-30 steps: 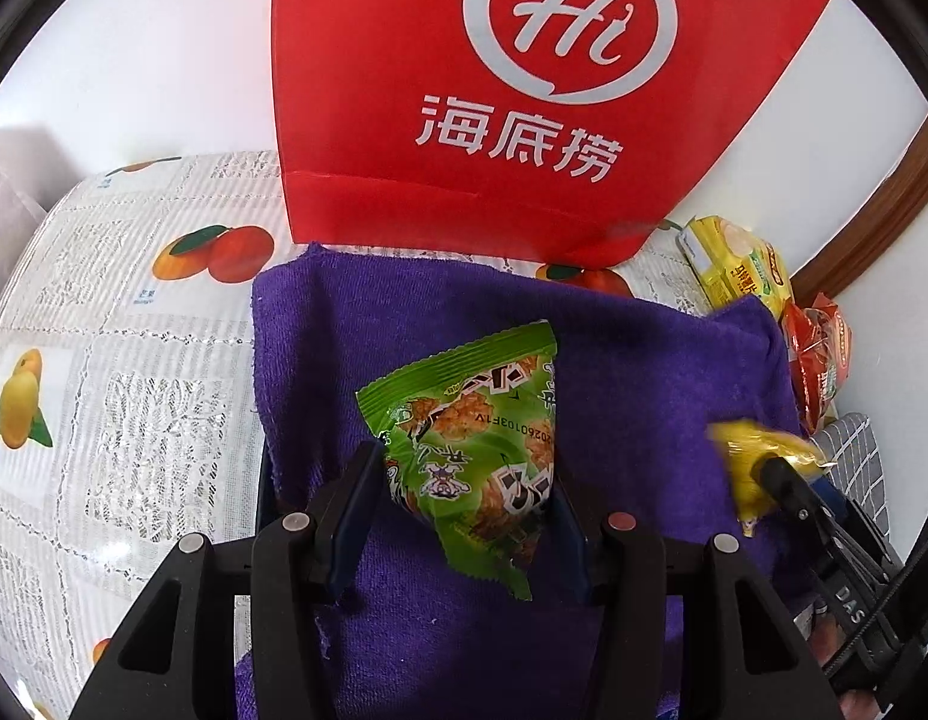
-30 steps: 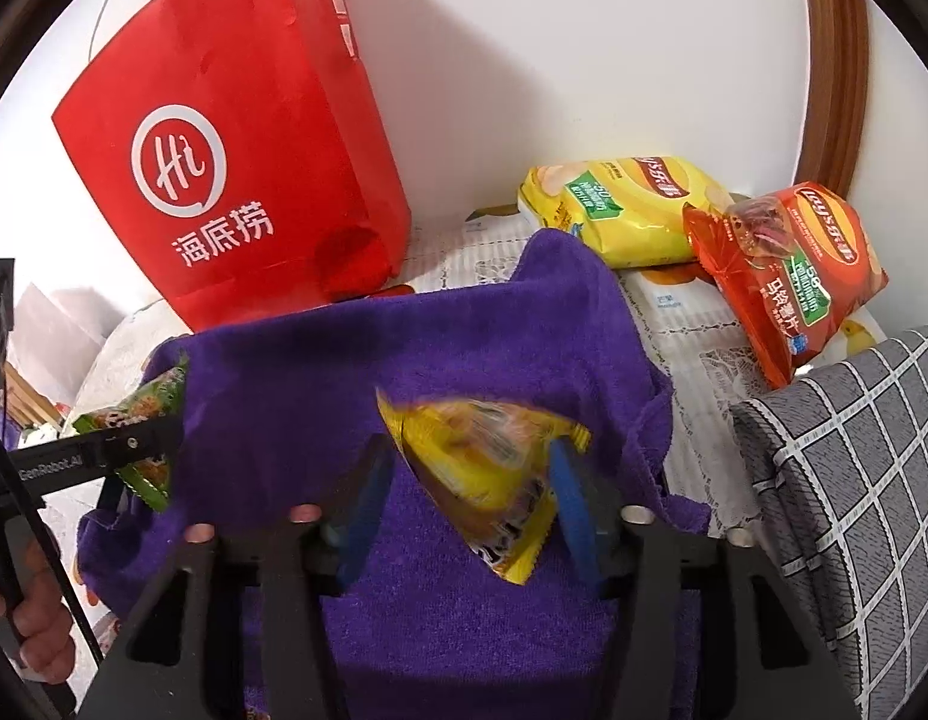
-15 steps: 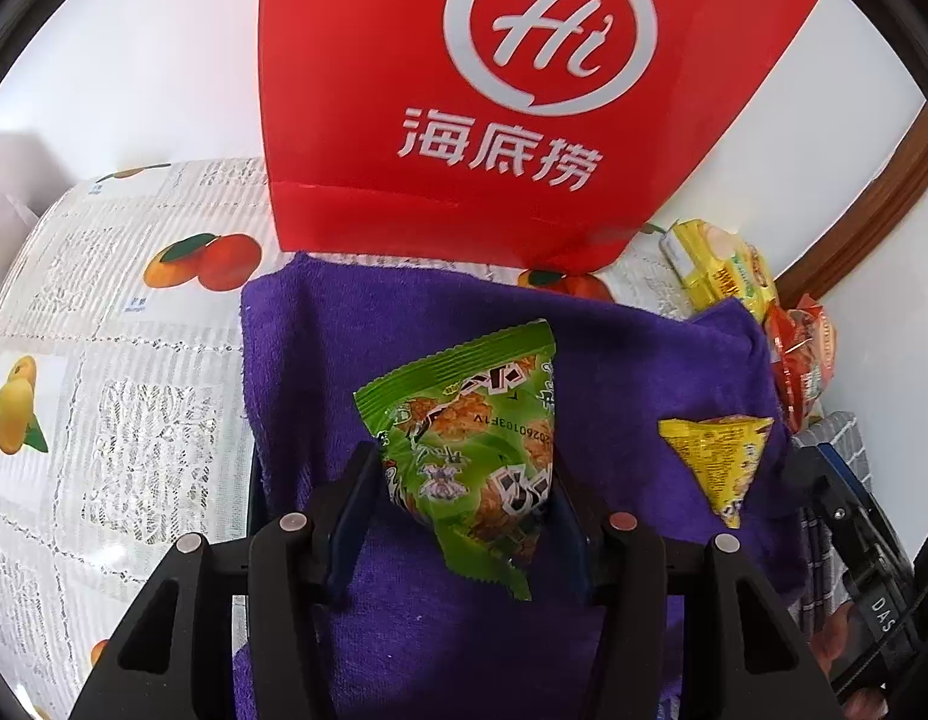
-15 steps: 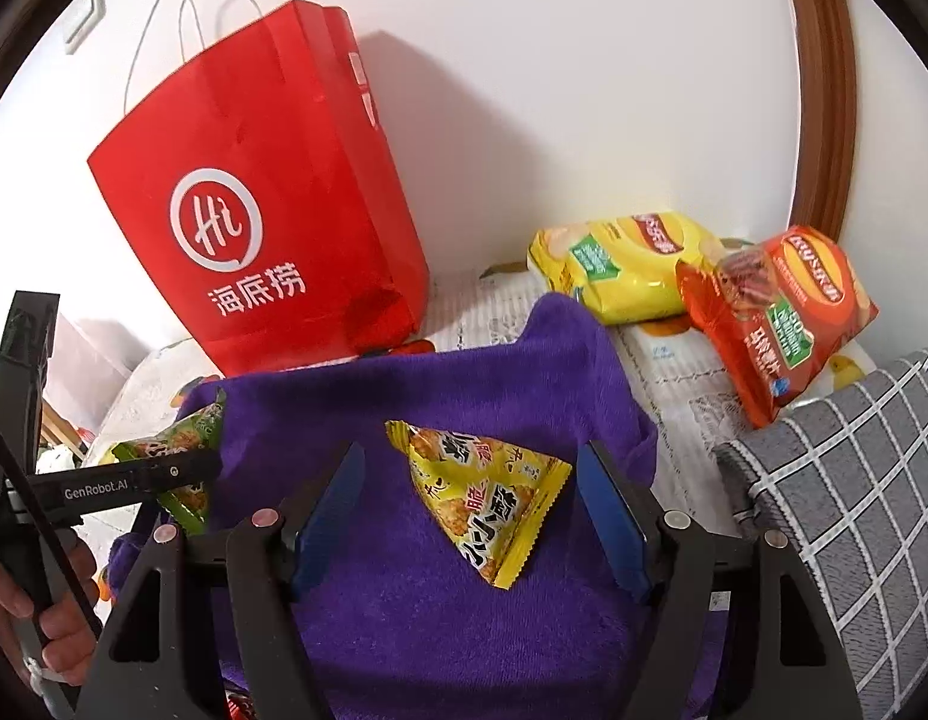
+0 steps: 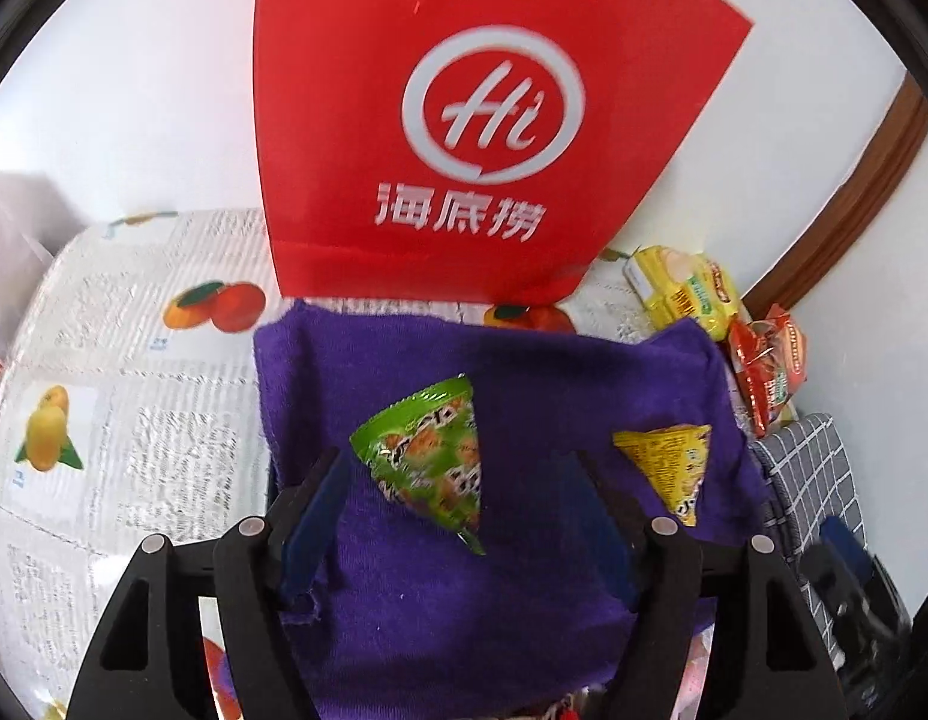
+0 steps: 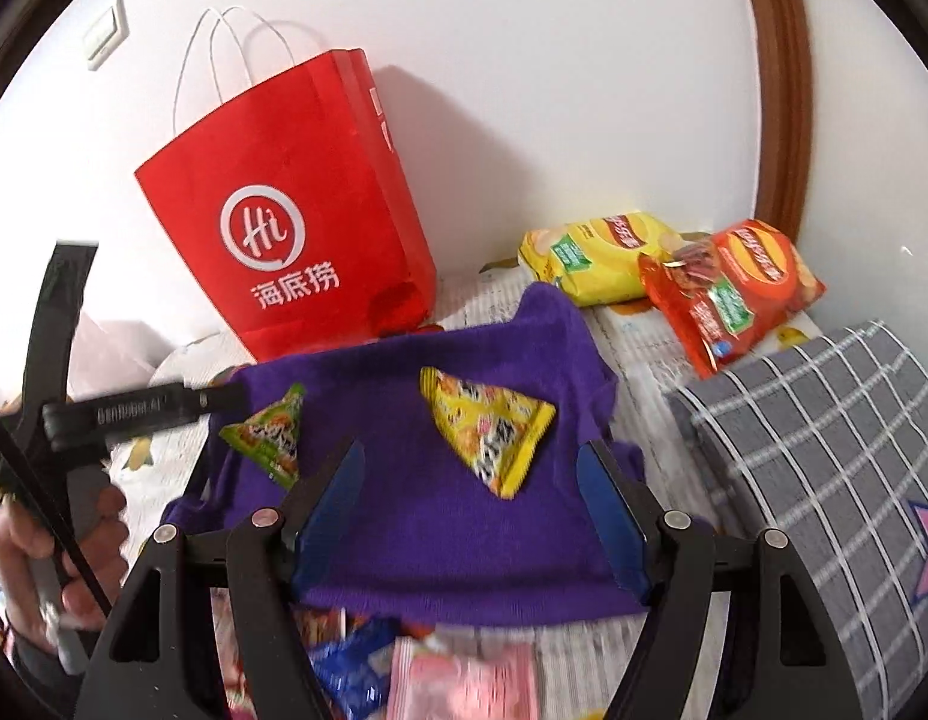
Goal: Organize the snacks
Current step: 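Withdraw both tools from the towel toward the remaining snack pile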
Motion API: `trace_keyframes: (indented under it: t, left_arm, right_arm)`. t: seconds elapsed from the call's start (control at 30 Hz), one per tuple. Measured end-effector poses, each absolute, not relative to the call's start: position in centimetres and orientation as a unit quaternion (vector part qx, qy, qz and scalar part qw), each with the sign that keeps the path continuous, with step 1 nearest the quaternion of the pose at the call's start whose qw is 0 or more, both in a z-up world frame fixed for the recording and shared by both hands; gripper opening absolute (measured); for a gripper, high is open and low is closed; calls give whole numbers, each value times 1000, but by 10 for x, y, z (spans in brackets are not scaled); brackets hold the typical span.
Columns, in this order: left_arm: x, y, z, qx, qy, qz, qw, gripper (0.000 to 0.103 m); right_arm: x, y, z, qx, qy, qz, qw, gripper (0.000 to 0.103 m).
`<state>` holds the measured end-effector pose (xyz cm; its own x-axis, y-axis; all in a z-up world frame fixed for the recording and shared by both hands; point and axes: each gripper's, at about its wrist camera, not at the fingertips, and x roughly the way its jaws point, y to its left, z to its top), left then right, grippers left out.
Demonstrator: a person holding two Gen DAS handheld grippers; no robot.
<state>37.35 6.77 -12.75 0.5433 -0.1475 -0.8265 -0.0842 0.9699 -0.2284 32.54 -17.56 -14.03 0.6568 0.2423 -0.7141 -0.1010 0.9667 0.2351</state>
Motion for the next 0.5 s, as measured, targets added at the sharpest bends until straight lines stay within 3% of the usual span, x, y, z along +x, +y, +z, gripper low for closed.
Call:
trace_keyframes:
  t: [0.5]
  left_arm:
    - [294, 104, -107, -132, 469, -6, 873, 71]
  right_arm:
    - [261, -170, -164, 90, 459, 112, 877, 75]
